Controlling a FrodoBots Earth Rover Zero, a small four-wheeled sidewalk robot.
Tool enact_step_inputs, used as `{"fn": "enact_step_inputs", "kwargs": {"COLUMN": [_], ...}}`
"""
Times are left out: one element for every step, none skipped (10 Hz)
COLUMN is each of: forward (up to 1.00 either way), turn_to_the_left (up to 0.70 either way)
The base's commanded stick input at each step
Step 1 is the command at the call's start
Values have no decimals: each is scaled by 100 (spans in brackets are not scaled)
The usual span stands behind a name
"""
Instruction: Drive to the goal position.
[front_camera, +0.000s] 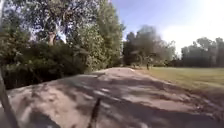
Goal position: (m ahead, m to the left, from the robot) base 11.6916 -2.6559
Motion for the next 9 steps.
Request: {"fn": "enact_step_inputs", "kwargs": {"forward": [70, 70, 70, 70, 70, 70, 70, 70, 70], "turn_to_the_left": [0, 0, 0, 0, 0, 0, 0, 0, 0]}}
